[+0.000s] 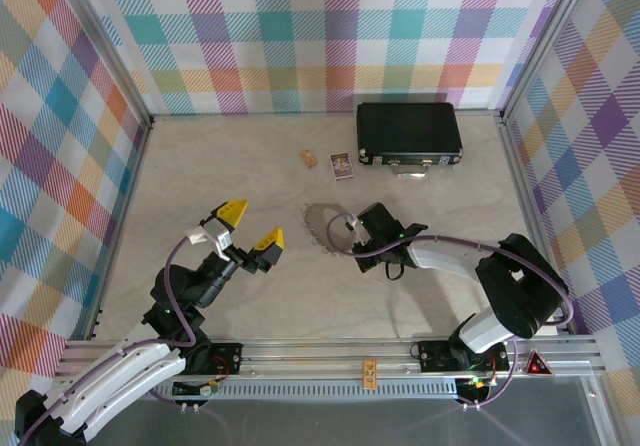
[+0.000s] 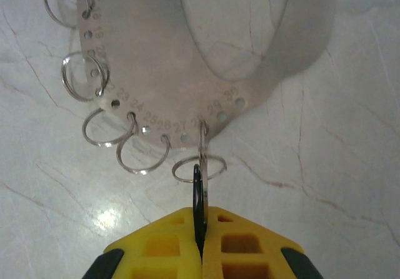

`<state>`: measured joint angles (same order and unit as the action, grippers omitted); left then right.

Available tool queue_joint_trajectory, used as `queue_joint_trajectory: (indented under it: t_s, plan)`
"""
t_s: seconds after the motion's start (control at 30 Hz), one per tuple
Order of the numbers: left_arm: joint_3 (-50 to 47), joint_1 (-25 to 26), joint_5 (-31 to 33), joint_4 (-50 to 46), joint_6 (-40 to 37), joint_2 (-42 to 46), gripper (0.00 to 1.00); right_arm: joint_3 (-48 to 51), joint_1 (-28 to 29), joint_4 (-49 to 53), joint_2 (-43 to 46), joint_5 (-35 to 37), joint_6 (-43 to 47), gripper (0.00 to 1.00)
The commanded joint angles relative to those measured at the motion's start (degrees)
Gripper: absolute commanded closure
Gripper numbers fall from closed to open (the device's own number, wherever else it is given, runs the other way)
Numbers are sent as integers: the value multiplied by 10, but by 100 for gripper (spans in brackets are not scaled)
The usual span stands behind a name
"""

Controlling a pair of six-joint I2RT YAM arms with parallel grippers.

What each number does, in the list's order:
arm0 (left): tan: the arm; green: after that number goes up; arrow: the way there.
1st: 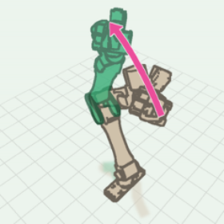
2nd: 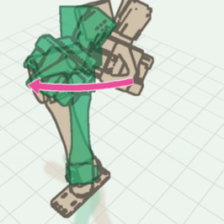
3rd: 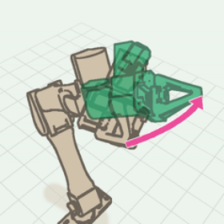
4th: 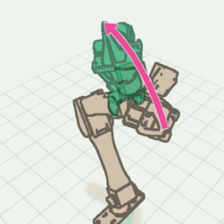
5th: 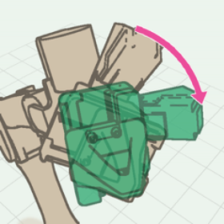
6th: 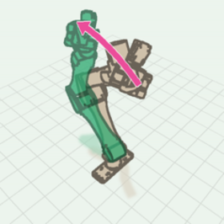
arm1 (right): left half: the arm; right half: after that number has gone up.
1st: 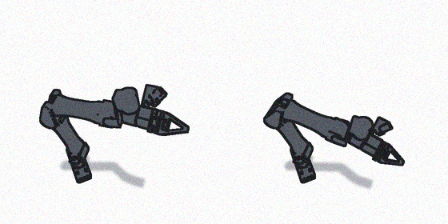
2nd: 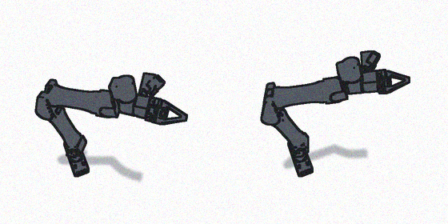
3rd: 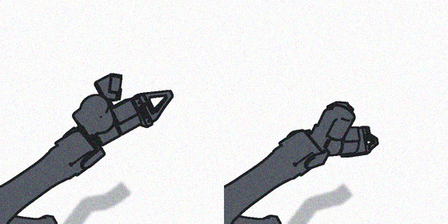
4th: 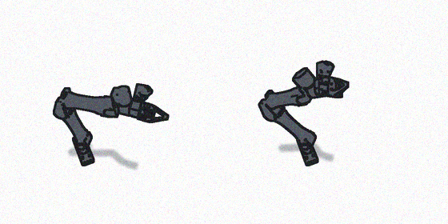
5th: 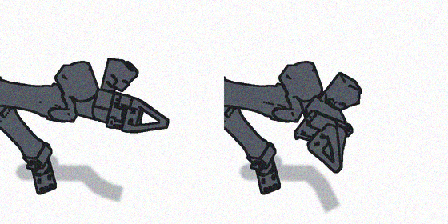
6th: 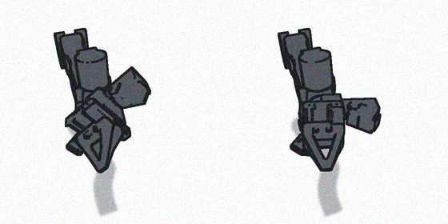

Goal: Put the keys on the keyring

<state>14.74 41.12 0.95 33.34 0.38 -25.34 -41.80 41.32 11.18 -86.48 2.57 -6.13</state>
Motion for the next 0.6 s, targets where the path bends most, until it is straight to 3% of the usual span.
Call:
queue_joint_trajectory:
  t_s: [0.0,0.47,0.57]
  plan:
    - [-8,-3,-5,26,5,3,0,13,-2,25,15,-9,-34,98]
    - [-18,-3,-1,29,9,18,0,17,-2,75,18,-14,-87,96]
    - [-18,-3,-1,29,9,20,0,19,-2,79,31,-6,-101,80]
